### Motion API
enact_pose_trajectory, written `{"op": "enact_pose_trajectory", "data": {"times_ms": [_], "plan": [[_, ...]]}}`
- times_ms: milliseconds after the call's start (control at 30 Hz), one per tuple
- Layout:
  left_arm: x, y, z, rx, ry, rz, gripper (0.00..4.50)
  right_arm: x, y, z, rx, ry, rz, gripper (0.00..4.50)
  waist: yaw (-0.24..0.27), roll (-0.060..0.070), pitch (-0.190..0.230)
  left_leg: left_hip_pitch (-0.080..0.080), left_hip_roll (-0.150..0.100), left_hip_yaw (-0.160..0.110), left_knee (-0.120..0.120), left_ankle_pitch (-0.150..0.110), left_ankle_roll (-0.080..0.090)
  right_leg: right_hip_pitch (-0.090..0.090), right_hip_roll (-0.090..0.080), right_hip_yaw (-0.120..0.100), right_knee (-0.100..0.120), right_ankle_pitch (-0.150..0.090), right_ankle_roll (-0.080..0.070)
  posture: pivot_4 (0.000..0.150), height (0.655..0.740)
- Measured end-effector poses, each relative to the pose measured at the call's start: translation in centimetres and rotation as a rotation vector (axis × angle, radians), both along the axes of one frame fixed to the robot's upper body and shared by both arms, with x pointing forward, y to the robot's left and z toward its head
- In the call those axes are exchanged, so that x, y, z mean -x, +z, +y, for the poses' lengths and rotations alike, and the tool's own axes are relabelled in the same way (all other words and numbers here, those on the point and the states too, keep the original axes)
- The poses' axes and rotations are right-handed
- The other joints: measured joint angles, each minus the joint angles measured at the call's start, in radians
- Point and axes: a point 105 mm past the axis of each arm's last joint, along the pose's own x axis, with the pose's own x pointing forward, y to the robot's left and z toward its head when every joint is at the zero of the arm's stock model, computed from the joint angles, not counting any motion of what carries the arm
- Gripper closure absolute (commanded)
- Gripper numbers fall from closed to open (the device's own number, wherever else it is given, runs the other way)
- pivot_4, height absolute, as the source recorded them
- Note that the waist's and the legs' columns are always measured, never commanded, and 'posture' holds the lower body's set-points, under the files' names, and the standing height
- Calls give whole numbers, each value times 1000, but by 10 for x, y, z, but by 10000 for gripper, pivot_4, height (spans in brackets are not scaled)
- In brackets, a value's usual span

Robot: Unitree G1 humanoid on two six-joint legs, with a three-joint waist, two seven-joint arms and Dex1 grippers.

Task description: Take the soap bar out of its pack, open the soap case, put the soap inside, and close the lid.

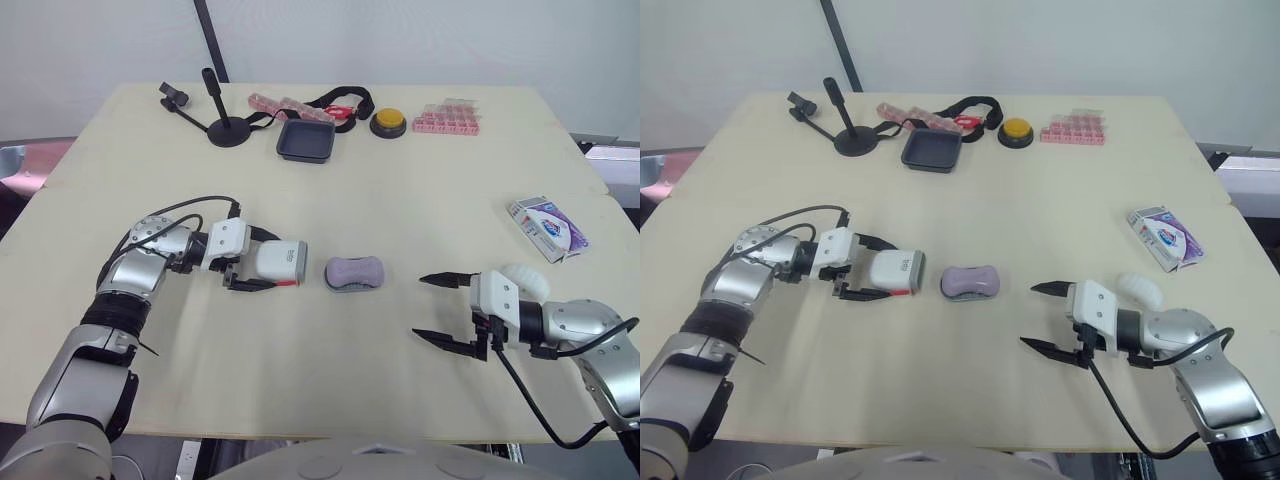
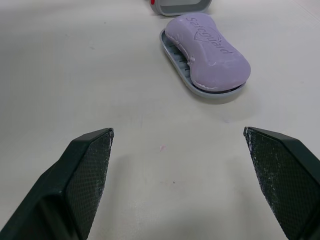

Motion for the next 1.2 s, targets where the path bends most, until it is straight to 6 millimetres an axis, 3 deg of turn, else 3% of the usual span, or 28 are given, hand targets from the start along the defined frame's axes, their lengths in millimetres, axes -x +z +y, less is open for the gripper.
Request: {"op": "enact_pose_trajectory", "data": {"times_ms": [67,500,600,833,967,1200], "plan": [[0,0,-1,2,0,2,10332,0,1,0,0,2,-2,0,0,0,0,0,0,0,0,0,0,0,0,0,0,0,0,1500,7400],[2,5,-7,6,-26,-26,10332,-4,6,-3,29,16,20,0,0,0,0,0,0,-1,0,0,0,0,0,0,0,0,0,1500,7400],[5,6,-7,-3,-41,-38,10332,-13,17,0,102,50,29,0,-5,0,0,1,1,-1,0,0,0,0,1,-1,1,0,0,1500,7400],[11,11,-12,-12,-70,-41,10332,-43,49,42,209,166,-24,0,-15,0,0,2,0,-1,1,0,0,-6,1,-1,14,0,0,1500,7400],[11,11,-15,-11,-71,-33,10332,-57,48,70,225,202,15,0,-15,0,0,1,0,1,1,1,0,-9,1,0,16,0,0,1500,7400],[14,11,-16,-13,-73,-32,10332,-69,35,94,292,248,76,0,-15,0,0,1,-1,2,3,1,0,-15,1,1,28,0,-1,1500,7400]]}}
